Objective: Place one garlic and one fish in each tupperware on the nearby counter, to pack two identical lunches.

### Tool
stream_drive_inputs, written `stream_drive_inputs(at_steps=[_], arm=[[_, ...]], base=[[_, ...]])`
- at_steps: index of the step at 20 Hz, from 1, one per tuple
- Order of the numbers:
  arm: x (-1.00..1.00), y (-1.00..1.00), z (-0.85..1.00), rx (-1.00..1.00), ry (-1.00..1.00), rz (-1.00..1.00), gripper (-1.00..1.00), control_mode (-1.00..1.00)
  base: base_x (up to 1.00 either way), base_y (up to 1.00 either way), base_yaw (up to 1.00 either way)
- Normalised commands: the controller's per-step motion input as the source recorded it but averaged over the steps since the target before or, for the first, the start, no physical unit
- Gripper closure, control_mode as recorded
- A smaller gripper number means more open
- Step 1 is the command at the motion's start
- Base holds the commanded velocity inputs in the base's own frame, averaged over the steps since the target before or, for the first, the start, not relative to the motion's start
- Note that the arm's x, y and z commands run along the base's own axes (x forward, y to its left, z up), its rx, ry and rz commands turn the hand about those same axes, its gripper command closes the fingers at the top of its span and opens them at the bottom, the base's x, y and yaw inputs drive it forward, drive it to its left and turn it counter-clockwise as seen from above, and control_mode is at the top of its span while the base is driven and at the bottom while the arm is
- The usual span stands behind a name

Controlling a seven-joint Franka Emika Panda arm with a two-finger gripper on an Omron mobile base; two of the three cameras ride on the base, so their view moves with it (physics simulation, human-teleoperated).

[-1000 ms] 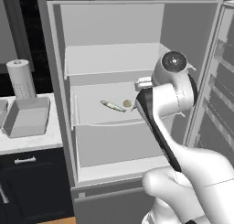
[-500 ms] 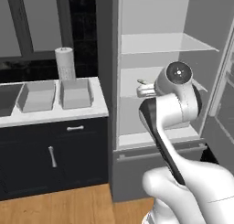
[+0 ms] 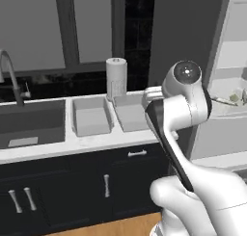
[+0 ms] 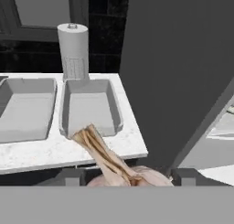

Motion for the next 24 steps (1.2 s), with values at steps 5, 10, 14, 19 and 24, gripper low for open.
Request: stream_drive_inputs(at_steps=[5,10,14,19,24], arm=[[0.0,0.0,0.0,0.0,0.0,0.0,1.0,1.0],[0.23,0.0,-0.23,-0.01,0.01,0.0,1.0,-1.0],[0.34,-0.01,-0.81,0.0,0.16,0.0,1.0,-1.0],[0.17,0.43,-1.0,0.12,0.23,0.0,1.0,-1.0],[0.35,0.5,-0.92,0.23,0.19,0.0,1.0,-1.0]], base=[[1.0,0.95,-0.1],[0.58,0.18,-0.02],[0.0,0.0,0.0],[0.0,0.0,0.0],[0.0,0.0,0.0]])
